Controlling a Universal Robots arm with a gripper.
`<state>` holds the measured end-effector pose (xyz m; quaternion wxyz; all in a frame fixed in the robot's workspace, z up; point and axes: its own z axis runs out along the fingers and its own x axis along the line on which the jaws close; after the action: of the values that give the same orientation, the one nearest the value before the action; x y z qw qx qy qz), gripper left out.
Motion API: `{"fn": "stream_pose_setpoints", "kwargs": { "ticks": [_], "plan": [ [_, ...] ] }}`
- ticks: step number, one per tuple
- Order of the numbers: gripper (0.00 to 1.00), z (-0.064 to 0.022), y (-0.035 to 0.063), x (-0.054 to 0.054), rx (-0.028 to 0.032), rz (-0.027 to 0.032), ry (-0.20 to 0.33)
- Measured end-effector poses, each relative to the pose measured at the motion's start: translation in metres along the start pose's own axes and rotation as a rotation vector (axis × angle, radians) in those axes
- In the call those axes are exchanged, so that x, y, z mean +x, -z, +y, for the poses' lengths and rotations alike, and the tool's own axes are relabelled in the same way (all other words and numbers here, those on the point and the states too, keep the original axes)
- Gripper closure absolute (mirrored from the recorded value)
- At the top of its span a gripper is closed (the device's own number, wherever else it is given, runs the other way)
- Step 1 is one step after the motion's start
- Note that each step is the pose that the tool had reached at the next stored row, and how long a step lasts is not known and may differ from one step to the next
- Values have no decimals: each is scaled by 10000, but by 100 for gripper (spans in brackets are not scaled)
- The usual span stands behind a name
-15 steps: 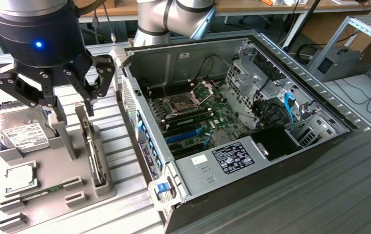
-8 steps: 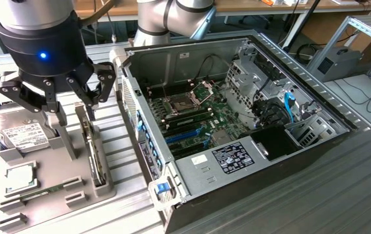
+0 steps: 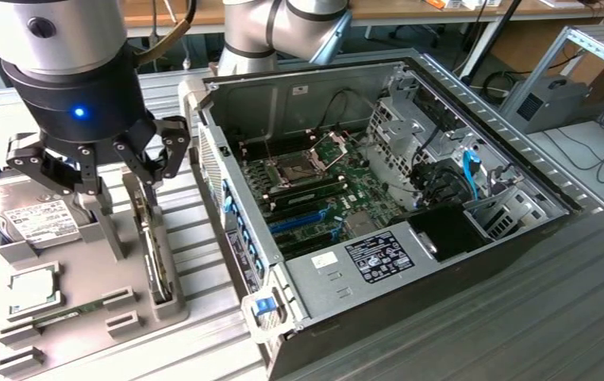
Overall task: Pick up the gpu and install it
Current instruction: 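Pick up the gpu and move the gpu toward the slot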
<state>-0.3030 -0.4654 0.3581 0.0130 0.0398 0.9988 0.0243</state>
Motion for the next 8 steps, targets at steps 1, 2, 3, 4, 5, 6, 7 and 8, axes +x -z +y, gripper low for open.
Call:
{"fn": "stream_pose_setpoints", "kwargs": {
  "ticks": [1, 2, 3, 4, 5, 6, 7, 8],
  "plan": [
    [52, 0, -9, 0, -3, 0, -2],
    [52, -1, -18, 0, -6, 0, -2],
    [52, -1, -26, 1, -7, 1, -3],
    [52, -1, -34, 0, -9, 1, -3],
    [52, -1, -40, 1, -12, 1, -4],
    [52, -1, -46, 1, -15, 1, -5],
    [52, -2, -54, 1, -17, 1, -6],
    [52, -2, -62, 2, -25, 1, -7]
  ]
}}
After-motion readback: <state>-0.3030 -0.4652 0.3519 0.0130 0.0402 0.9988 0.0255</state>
